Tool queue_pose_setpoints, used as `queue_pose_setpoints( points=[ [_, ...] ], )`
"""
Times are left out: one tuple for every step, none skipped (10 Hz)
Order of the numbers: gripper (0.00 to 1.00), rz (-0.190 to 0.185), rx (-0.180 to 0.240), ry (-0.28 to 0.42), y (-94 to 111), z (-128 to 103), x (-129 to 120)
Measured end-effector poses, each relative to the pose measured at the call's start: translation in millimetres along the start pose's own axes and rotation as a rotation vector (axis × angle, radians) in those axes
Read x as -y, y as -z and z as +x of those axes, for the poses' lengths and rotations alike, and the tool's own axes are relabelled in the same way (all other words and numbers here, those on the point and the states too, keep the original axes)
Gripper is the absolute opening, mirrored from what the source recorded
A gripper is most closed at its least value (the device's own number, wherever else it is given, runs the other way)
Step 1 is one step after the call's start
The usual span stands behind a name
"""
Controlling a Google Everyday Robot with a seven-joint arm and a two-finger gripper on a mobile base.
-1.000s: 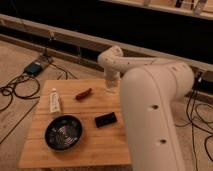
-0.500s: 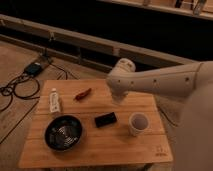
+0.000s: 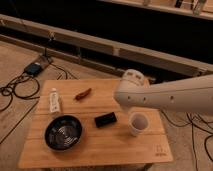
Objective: Place the white sponge in the ceramic cup
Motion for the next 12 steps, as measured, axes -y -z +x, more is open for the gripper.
queue_pose_setpoints(
  points=[
    [0.00, -0.001, 0.001, 0.002, 0, 0, -2],
    [0.00, -0.001, 0.001, 0.002, 0, 0, -2],
    [0.00, -0.001, 0.001, 0.002, 0, 0, -2],
    [0.00, -0.006, 0.003, 0.003, 1, 0, -2],
    [0.00, -0.021, 0.012, 0.003, 6, 1, -1],
    [0.00, -0.052, 0.027, 0.026, 15, 3, -3],
    [0.00, -0.096, 0.044, 0.077, 26, 6, -12],
    [0.00, -0.145, 0.059, 0.147, 37, 8, -29],
    [0.00, -0.194, 0.070, 0.238, 45, 8, -54],
    [0.00, -0.221, 0.071, 0.304, 48, 8, -73],
    [0.00, -0.242, 0.062, 0.357, 47, 8, -88],
    [0.00, -0.254, 0.047, 0.375, 43, 6, -92]
  ],
)
